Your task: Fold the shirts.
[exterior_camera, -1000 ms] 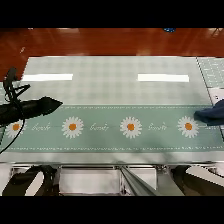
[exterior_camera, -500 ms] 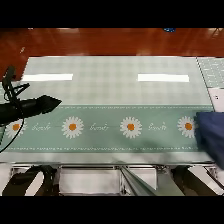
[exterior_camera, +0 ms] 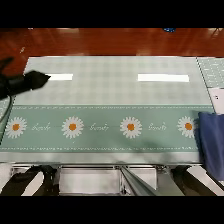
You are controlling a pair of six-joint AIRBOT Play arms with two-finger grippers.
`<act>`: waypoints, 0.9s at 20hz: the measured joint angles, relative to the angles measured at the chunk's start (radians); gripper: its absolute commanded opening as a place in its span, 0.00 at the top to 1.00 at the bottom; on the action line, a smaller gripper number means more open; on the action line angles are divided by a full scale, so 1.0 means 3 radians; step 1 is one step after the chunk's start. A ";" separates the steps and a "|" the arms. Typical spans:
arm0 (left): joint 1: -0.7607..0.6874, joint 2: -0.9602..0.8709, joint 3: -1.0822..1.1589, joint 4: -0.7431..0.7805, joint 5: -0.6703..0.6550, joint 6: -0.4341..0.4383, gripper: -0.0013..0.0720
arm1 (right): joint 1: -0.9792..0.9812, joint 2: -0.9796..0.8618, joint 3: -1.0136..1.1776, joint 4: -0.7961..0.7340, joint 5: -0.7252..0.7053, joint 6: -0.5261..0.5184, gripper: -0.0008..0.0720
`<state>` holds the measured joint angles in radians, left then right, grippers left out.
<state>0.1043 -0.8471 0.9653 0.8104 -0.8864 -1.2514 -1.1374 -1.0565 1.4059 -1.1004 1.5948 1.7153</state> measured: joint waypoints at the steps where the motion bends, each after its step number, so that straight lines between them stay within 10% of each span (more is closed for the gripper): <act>1: -0.0023 -0.0125 0.0264 0.0005 0.0001 0.0014 0.95 | 0.0338 -0.0080 0.0184 0.0187 -0.0174 -0.0045 0.96; 5: -0.0268 -0.0718 0.1326 0.0000 -0.0163 0.0046 0.95 | 0.2164 -0.0345 0.0666 0.0506 -0.1038 -0.0384 0.96; 9: -0.0635 -0.1181 0.1637 0.0519 -0.0554 -0.0234 0.95 | 0.3786 -0.0646 0.0717 -0.0689 -0.1387 -0.0248 0.96; 18: -0.0896 -0.1553 0.1050 0.1507 -0.0788 -0.0952 0.95 | 0.4452 -0.1057 -0.0085 -0.2166 -0.1047 0.0296 0.96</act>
<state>-0.1646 -1.3128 1.2804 1.2625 -1.1229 -1.5372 0.1982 -1.3735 1.3804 -1.7500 1.2808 1.8042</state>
